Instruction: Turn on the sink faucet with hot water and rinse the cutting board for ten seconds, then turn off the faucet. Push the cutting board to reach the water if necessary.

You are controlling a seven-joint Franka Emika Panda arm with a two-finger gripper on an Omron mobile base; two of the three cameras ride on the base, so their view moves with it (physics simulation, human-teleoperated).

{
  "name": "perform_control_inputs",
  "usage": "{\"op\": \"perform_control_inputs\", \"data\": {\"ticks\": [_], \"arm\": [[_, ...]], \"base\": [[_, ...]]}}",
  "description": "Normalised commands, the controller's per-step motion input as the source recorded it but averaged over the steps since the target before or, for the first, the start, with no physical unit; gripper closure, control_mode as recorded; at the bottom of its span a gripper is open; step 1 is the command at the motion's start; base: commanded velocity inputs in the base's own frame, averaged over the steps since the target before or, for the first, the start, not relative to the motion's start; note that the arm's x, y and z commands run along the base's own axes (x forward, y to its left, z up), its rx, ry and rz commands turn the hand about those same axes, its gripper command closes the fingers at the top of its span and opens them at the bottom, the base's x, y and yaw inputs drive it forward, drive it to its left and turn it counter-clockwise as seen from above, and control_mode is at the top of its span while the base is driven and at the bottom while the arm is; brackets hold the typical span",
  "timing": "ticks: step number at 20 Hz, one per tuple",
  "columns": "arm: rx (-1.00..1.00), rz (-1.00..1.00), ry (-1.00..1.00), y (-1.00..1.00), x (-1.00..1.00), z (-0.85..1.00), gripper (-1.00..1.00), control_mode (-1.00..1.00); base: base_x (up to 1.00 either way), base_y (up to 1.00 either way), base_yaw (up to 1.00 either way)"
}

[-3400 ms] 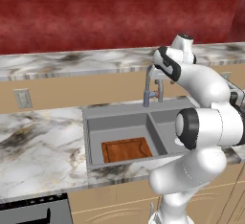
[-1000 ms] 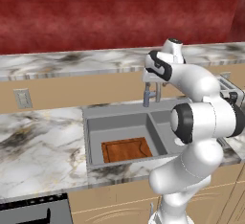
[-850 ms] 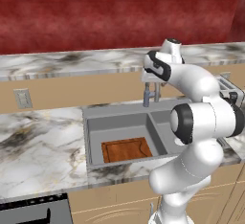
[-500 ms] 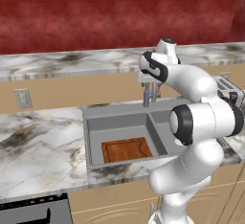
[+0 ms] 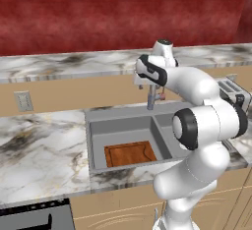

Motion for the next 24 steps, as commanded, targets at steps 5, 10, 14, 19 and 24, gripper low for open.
{"op": "perform_control_inputs", "data": {"ticks": [5,10,14,19,24], "arm": [[-0.02,0.0,0.0,0.4,0.06,-0.13,-1.0,-1.0],[-0.02,0.0,0.0,0.41,0.13,-0.16,-1.0,-1.0],[-0.02,0.0,0.0,0.42,0.16,-0.16,-1.0,-1.0],[-0.02,0.0,0.0,0.41,0.16,-0.16,-1.0,-1.0],[-0.01,0.0,0.0,0.39,0.15,-0.14,-1.0,-1.0]], "base": [[0.0,0.0,0.0],[0.0,0.0,0.0],[0.0,0.0,0.0],[0.0,0.0,0.0],[0.0,0.0,0.0]]}}
